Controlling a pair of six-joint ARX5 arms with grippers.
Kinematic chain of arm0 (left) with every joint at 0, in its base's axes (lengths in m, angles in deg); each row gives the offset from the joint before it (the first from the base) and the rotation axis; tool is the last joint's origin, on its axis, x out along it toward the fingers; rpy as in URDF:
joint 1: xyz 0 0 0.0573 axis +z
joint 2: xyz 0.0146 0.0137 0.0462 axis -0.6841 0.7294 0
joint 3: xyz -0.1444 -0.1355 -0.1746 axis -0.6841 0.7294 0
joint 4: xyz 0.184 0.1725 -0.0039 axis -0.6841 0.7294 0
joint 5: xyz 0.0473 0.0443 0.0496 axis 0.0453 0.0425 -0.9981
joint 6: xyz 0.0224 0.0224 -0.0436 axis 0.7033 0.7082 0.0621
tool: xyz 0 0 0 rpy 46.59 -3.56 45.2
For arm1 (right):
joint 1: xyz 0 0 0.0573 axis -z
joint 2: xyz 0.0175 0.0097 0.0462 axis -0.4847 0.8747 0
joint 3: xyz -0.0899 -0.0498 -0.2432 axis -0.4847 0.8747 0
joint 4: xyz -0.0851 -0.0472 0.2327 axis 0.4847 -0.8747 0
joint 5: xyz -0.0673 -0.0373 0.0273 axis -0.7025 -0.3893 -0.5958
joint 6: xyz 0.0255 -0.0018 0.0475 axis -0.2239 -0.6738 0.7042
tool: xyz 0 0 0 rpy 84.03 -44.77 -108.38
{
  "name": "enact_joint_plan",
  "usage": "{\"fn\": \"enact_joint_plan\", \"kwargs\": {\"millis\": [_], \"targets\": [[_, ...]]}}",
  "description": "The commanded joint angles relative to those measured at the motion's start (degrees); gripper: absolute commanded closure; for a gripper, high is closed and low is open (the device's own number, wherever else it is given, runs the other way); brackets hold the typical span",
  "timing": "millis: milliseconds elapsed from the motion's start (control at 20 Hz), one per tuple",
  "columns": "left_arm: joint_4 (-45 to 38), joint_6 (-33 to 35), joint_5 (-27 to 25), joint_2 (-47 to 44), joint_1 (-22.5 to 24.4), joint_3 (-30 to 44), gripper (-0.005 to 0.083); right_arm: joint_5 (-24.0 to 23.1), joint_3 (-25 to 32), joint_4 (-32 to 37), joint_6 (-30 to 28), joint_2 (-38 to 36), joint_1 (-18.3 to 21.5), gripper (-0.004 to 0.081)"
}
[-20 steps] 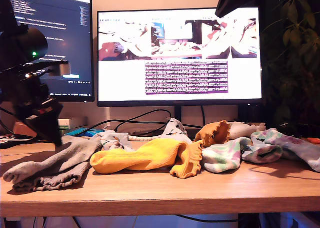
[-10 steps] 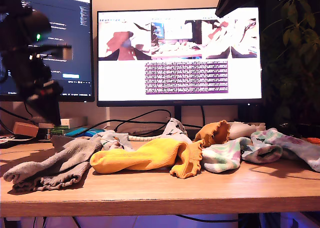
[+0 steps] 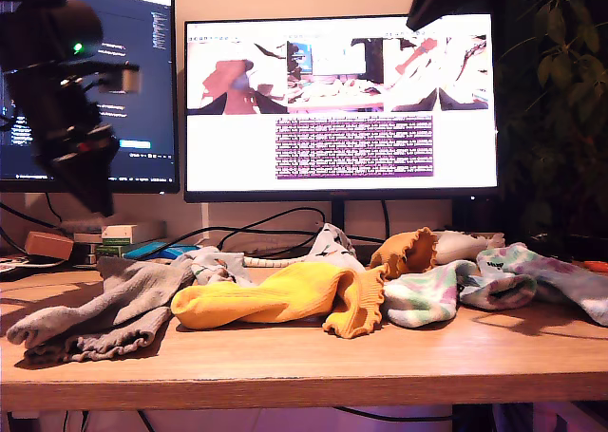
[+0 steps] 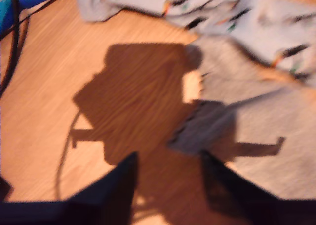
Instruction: Pair up the socks based on colour and pattern, by placing them on top of one another
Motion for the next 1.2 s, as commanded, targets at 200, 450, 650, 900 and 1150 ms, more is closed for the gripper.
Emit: {"fn": "enact_joint_plan", "kwargs": {"millis": [200,450,650,900,1150], "targets": [[0.3,-7.6,6.4,-6.8,-0.6,0.6,0.0797,-4.4,1.1,7.8,-0.4,0.6,0.0,0.0783],[-5.4,-11.1,9.8,-13.6,-0.6,3.8,0.0797,-7.6,7.8,18.1,-0.4,0.6,0.9,0.0783],[-12.7,-12.6,10.7,-21.3,-1.4,13.3,0.0797,-8.5,12.4,25.9,-2.1,0.3,1.3,0.0783],[-23.3,-14.4,11.7,-30.3,-2.4,27.7,0.0797,-9.5,19.6,34.8,-3.3,0.3,1.2,0.0783],[-25.6,-15.9,12.4,-33.2,-6.1,33.5,0.0797,-18.9,23.9,31.1,1.9,0.6,6.3,0.0783]]}}
